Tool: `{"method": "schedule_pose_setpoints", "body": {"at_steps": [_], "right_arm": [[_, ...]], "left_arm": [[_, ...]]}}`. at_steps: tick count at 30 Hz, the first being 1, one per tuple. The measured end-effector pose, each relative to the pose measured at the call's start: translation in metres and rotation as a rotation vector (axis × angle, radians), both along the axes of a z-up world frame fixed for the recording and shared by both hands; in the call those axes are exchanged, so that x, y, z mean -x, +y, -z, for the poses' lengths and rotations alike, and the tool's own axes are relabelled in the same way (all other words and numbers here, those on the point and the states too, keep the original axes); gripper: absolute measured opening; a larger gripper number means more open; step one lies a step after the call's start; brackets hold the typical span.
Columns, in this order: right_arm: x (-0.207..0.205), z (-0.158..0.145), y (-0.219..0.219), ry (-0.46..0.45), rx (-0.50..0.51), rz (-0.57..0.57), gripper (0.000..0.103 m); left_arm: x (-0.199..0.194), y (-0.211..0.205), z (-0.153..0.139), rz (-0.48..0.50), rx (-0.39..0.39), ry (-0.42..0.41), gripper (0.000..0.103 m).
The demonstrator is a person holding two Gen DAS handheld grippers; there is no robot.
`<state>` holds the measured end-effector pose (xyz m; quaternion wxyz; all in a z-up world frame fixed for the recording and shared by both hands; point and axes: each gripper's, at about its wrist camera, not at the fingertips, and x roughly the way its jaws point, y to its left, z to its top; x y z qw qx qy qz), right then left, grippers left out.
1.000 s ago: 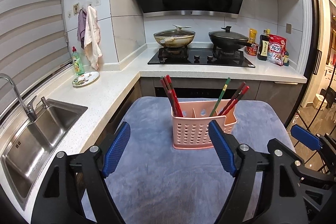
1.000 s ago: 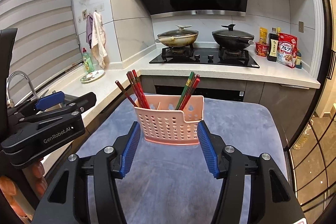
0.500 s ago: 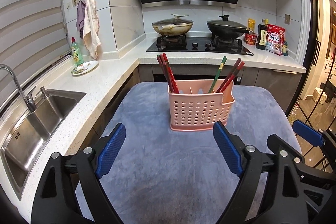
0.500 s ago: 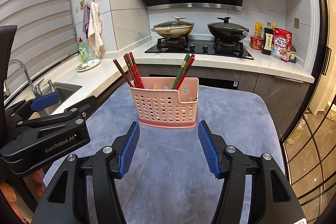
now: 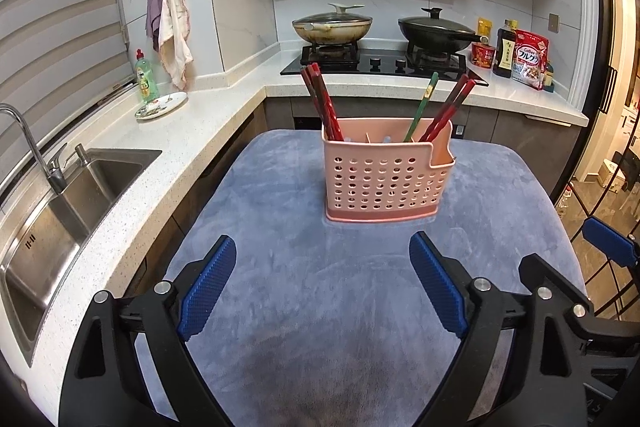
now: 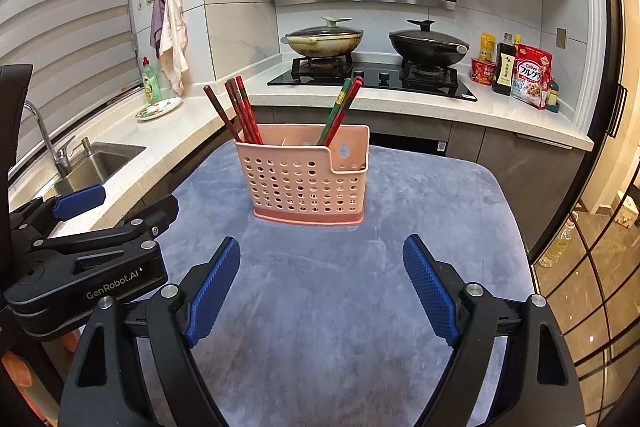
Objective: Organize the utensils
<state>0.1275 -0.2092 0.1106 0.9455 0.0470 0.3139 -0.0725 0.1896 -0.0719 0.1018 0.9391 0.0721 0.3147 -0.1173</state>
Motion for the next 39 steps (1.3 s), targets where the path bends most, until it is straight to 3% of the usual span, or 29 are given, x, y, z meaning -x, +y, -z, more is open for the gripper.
{"method": "schedule_pose_setpoints", "body": {"at_steps": [14,17,39], "right_arm": [[-0.005,0.022,-0.003,0.062,-0.007,0.001,0.087],[-0.005,0.025,-0.004,0.058,-0.009,0.002,0.097],[-0.012,0.036,-0.014,0.074,-0.011,0.040,0.097]], "left_arm": [[-0.006,0.002,0.016,-0.029,-0.012,0.038,0.092],[-0.007,0.002,0.019,-0.035,-0.014,0.041,0.093],[-0.013,-0.002,0.026,-0.053,-0.039,0.040,0.094]]}}
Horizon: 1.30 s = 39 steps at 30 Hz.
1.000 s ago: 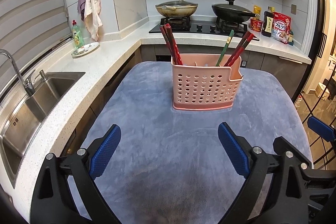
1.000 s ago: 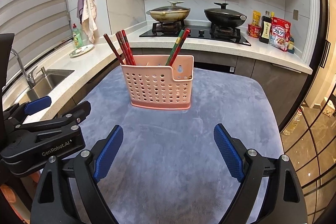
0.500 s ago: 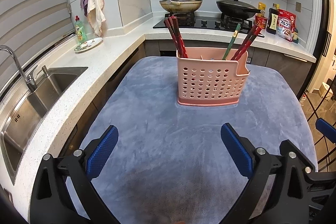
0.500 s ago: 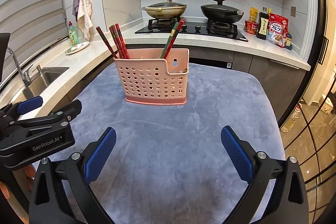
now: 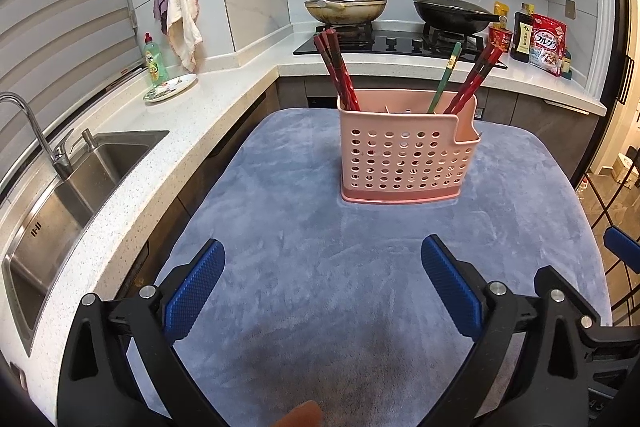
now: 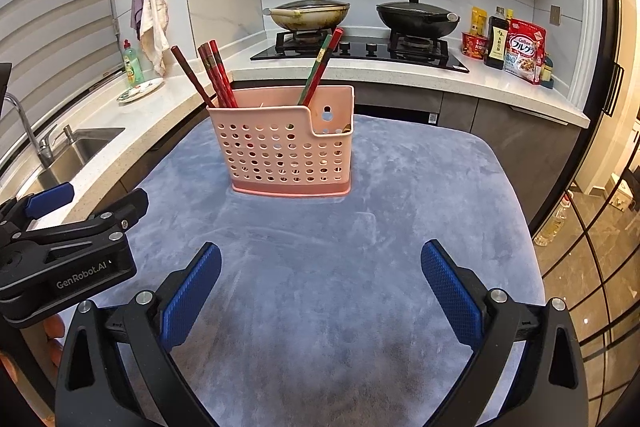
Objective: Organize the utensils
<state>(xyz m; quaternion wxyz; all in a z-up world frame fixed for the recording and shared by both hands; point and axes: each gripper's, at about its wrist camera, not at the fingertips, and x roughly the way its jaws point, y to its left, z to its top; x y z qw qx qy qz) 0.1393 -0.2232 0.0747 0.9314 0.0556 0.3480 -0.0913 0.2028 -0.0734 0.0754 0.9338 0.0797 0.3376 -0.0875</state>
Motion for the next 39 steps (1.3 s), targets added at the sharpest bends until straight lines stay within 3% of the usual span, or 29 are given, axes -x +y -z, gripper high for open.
{"method": "schedule_pose_setpoints", "body": {"at_steps": [39], "right_arm": [[-0.011,0.010,-0.004,0.028,-0.007,0.007,0.097]], "left_arm": [[-0.007,-0.005,0.008,-0.011,-0.034,0.006,0.094]]}}
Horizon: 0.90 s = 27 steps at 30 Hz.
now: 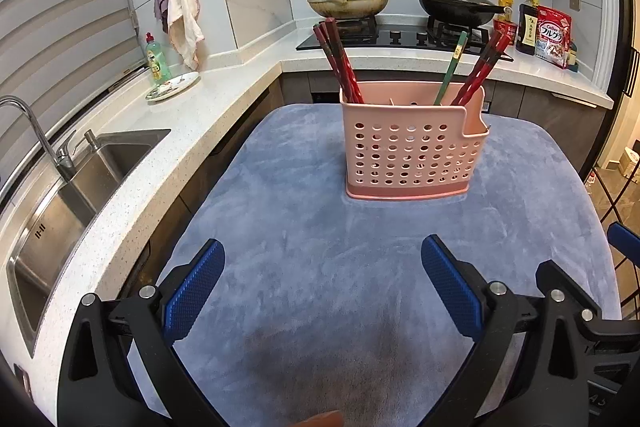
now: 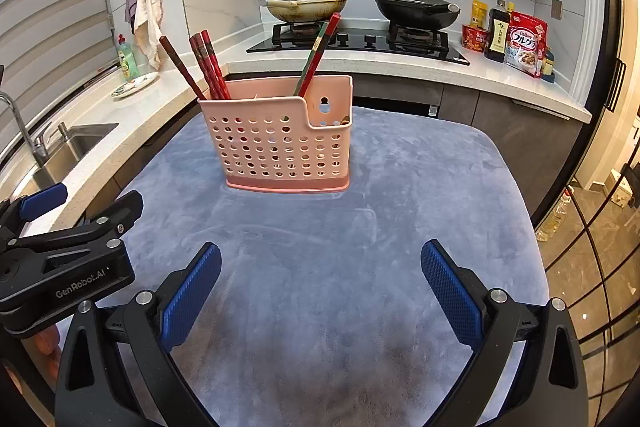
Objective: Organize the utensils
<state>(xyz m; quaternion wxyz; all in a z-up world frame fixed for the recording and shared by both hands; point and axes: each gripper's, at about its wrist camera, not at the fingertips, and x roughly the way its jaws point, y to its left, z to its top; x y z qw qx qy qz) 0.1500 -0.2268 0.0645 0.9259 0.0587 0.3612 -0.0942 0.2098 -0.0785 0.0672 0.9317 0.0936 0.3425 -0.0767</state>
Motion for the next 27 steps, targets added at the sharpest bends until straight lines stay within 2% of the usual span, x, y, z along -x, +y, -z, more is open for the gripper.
{"method": "schedule_pose_setpoints", "body": {"at_steps": [27], "right_arm": [[-0.0049,0.0046,-0.0031,0.012,0.001,0.002,0.097]], "left_arm": [[-0.0014,-0.0029,0.0023,0.004,-0.018,0.003,0.094]]}}
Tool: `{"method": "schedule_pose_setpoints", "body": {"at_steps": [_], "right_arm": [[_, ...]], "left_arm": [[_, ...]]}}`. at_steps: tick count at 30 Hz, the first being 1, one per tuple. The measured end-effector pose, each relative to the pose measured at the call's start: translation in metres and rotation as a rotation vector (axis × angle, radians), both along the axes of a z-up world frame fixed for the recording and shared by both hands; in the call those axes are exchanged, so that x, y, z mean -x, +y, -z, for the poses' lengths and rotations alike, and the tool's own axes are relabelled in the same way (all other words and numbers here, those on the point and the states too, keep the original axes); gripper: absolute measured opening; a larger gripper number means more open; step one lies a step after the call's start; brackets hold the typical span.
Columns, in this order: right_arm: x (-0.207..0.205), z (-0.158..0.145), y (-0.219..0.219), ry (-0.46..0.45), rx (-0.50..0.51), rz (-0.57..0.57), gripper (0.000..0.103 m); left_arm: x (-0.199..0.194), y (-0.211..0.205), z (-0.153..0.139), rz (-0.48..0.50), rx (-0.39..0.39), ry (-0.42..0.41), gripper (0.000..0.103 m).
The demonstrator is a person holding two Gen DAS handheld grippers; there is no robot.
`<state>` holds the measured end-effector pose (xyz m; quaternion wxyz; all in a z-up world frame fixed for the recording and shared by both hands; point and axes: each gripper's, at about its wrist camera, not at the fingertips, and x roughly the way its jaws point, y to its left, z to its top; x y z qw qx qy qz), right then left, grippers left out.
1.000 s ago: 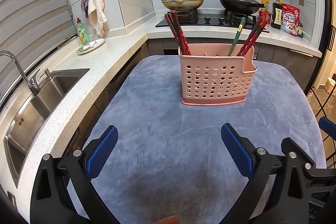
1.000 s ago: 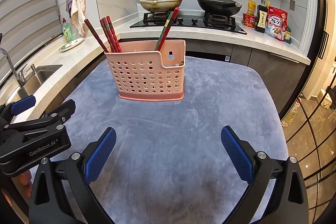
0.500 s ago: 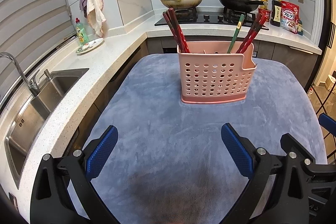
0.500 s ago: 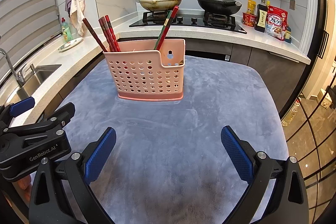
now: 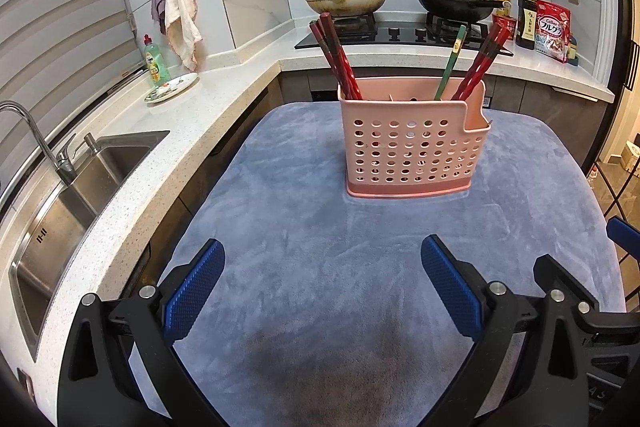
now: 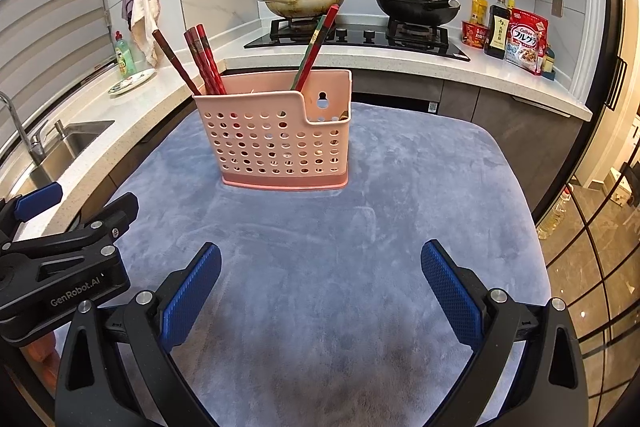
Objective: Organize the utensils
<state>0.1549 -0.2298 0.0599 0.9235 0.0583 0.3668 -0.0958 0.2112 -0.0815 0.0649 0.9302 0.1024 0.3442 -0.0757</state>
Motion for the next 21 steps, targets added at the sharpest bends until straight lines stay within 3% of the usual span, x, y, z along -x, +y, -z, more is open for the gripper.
{"method": "schedule_pose_setpoints", "body": {"at_steps": [21], "right_arm": [[-0.0022,0.0026,-0.0032,0.008,-0.003,0.006,0.097]], "left_arm": [[-0.0057,0.0017,0.0069,-0.009,0.008,0.022,0.094]]}}
